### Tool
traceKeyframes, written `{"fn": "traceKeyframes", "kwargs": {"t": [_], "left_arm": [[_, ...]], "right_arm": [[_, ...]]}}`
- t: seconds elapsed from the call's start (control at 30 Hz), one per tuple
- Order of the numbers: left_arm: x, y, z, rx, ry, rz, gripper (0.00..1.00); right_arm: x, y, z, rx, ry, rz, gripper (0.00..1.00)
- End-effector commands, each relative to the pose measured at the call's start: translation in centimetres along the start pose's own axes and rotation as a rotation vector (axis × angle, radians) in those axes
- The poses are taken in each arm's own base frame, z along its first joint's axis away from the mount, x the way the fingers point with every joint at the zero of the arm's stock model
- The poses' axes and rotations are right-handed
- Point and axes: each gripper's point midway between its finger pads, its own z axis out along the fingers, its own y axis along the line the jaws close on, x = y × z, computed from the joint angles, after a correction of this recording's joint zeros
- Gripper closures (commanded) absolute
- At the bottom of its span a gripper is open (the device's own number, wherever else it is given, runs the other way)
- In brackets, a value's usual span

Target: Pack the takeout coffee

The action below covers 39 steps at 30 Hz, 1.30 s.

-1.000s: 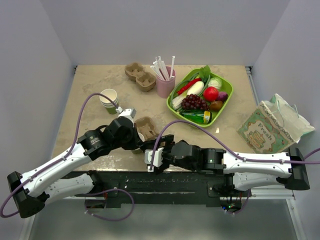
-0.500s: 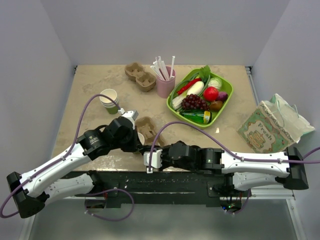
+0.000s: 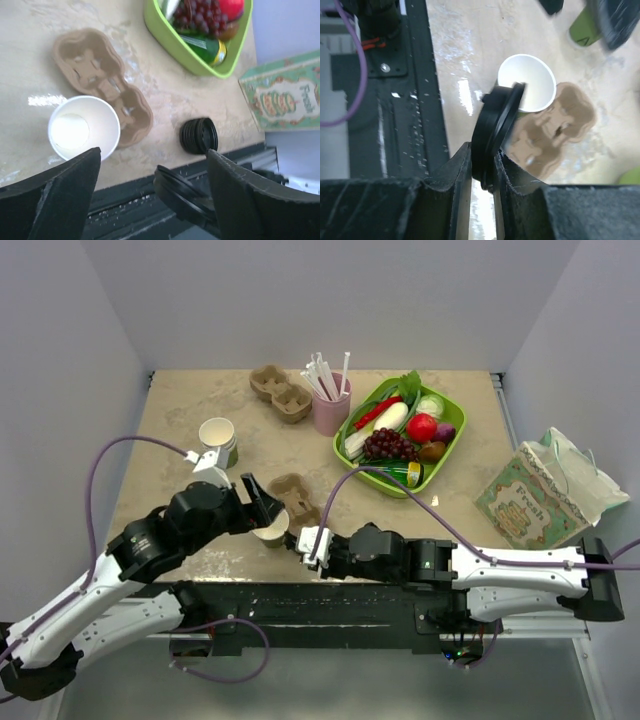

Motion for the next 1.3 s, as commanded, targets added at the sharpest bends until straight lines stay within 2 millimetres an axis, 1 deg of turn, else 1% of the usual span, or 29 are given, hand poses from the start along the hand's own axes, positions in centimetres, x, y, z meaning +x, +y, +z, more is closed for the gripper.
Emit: {"fn": "traceKeyframes", "kwargs": {"t": [0.0,0.03,0.07,0.1,0.13,0.17,0.2,0.23,0.27,0.3,0.33,0.37,0.4,0.43,0.47,0.5,0.53,0.57,0.6,0.63,0.67,0.7,0.8,0.87,0.9,0.97,1.03,1.13,1.27], "left_arm": [[-3.7,2.9,-0.6,-0.163,-0.207,-0.102,0.04],[-3.3,4.2,-0.6,-0.219,-0.203,-0.092,0.02],[-3.1,5.2,-0.4,-0.261,-0.211,-0.092,0.02],[-2.7,5.6,-0.3,-0.274,-0.203,-0.096,0.01],[-2.3,5.7,-0.2,-0.265,-0.193,-0.092,0.00],[-1.3,6.3,0.3,-0.266,-0.168,-0.077,0.00],[-1.2,6.5,0.0,-0.251,-0.181,-0.083,0.00],[-1.1,6.6,-0.1,-0.243,-0.187,-0.088,0.00],[-0.7,7.3,-0.1,-0.250,-0.189,-0.089,0.00],[-0.9,7.3,-0.7,-0.224,-0.206,-0.100,0.00],[-0.8,7.4,-0.9,-0.212,-0.213,-0.107,0.00],[-0.4,7.7,-0.9,-0.204,-0.209,-0.109,0.00],[-0.5,7.7,-1.4,-0.176,-0.224,-0.128,0.00],[0.1,8.0,-1.2,-0.172,-0.217,-0.129,0.00],[0.2,7.9,-1.5,-0.148,-0.218,-0.140,0.00],[0.5,8.2,-1.5,-0.153,-0.214,-0.151,0.00],[0.7,8.7,-1.4,-0.167,-0.219,-0.159,0.00],[0.6,8.9,-1.5,-0.166,-0.231,-0.184,0.00],[0.8,9.4,-1.5,-0.180,-0.237,-0.201,0.00],[1.2,9.8,-1.1,-0.190,-0.236,-0.208,0.00],[1.3,9.8,-1.0,-0.184,-0.235,-0.205,0.00],[1.4,9.8,-0.9,-0.188,-0.232,-0.204,0.00],[1.7,10.2,-0.4,-0.217,-0.220,-0.195,0.00],[2.3,10.4,0.4,-0.234,-0.202,-0.189,0.00],[2.2,10.0,0.8,-0.217,-0.206,-0.191,0.00],[2.7,10.4,1.6,-0.240,-0.199,-0.192,0.00],[2.6,10.6,2.0,-0.249,-0.213,-0.195,0.00],[2.5,10.5,2.4,-0.235,-0.228,-0.205,0.00],[2.3,10.3,2.7,-0.203,-0.257,-0.229,0.00]], "right_arm": [[-2.1,-0.5,0.7,0.080,-0.061,0.315,0.83],[-2.1,-0.8,1.1,0.102,-0.053,0.348,0.83],[-2.9,-1.4,1.1,0.117,-0.071,0.382,0.85],[-3.5,-1.7,1.3,0.122,-0.092,0.423,0.86],[-3.6,-2.2,1.7,0.125,-0.090,0.445,0.83],[-4.3,-2.8,1.7,0.134,-0.107,0.472,0.83],[-4.9,-3.4,1.8,0.137,-0.133,0.510,0.83],[-4.8,-4.4,2.0,0.130,-0.141,0.545,0.83],[-5.0,-4.8,2.3,0.111,-0.159,0.579,0.83],[-5.6,-5.5,2.5,0.096,-0.192,0.645,0.83],[-5.3,-6.6,2.8,0.083,-0.200,0.679,0.83],[-5.2,-6.6,3.3,0.067,-0.200,0.693,0.82],[-5.5,-6.9,3.7,0.057,-0.216,0.714,0.82],[-6.1,-7.0,4.0,0.038,-0.226,0.724,0.82],[-5.6,-6.8,5.0,0.028,-0.203,0.749,0.82],[-5.7,-6.7,5.4,0.019,-0.198,0.765,0.82],[-6.3,-7.1,5.6,0.014,-0.211,0.777,0.83],[-5.9,-6.7,6.5,-0.013,-0.196,0.811,0.83],[-6.5,-7.1,6.7,-0.024,-0.228,0.827,0.83],[-6.5,-7.0,7.1,-0.043,-0.231,0.836,0.83],[-6.6,-6.5,7.4,-0.074,-0.228,0.862,0.84],[-6.0,-6.5,8.1,-0.079,-0.214,0.872,0.84],[-4.8,-6.2,9.1,-0.080,-0.184,0.898,0.84],[-3.8,-6.0,9.5,-0.083,-0.163,0.935,0.83],[-3.6,-6.2,9.8,-0.088,-0.172,0.942,0.82],[-3.0,-6.4,10.1,-0.080,-0.168,0.966,0.81],[-2.2,-6.6,10.7,-0.077,-0.154,0.983,0.80],[-1.3,-6.5,11.1,-0.079,-0.132,1.001,0.79],[-0.6,-6.6,11.0,-0.074,-0.128,1.027,0.79]]}}
